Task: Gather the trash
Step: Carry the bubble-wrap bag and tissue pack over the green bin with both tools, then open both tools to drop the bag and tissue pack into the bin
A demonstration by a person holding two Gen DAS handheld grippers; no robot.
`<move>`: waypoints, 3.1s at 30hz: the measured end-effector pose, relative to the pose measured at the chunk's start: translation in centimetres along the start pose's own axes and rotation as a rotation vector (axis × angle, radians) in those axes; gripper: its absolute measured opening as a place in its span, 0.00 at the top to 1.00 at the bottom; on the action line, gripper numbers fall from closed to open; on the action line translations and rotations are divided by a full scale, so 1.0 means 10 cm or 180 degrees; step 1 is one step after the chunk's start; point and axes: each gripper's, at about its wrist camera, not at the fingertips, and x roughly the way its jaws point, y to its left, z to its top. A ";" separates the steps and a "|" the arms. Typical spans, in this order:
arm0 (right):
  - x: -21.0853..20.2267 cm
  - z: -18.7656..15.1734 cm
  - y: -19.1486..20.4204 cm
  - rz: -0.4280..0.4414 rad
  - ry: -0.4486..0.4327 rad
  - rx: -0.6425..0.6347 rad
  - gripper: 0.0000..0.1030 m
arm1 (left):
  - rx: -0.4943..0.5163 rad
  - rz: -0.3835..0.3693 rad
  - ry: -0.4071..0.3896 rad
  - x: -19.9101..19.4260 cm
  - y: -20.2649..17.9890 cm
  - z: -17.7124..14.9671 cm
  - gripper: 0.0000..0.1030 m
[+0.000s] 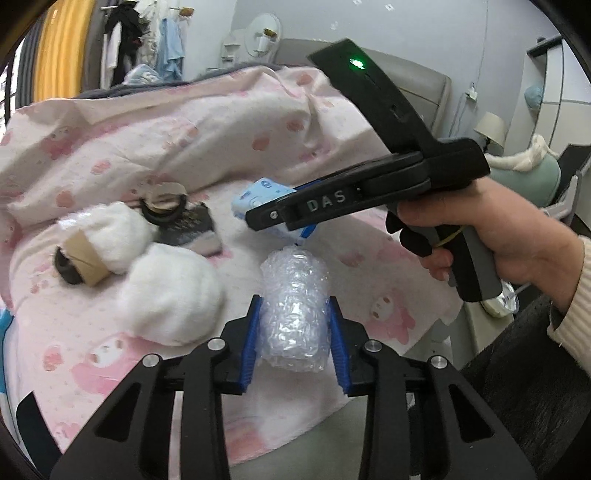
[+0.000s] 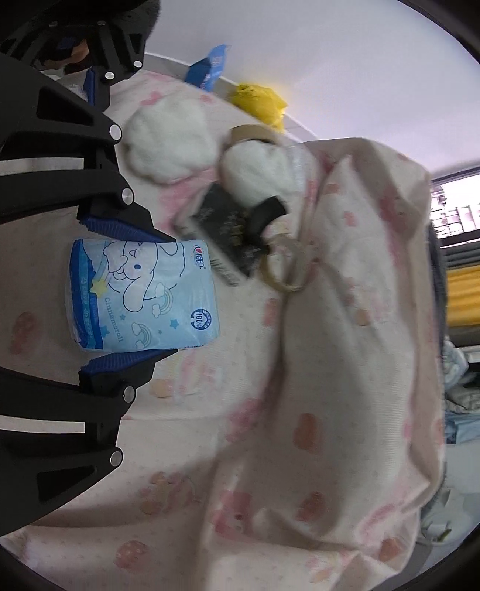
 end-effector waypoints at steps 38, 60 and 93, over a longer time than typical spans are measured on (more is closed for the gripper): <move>0.66 0.70 2.38 0.0755 -0.0256 -0.0567 0.50 | -0.1250 0.1582 0.0193 -1.25 2.12 -0.79 0.64; 1.62 0.53 3.50 0.0861 0.0538 -0.0841 0.50 | -0.2096 0.1405 0.0916 -1.22 3.15 -1.87 0.55; 2.58 0.01 3.97 0.0537 0.1306 -0.0984 0.45 | -0.1574 0.1764 -0.0127 -2.50 2.84 -1.19 0.17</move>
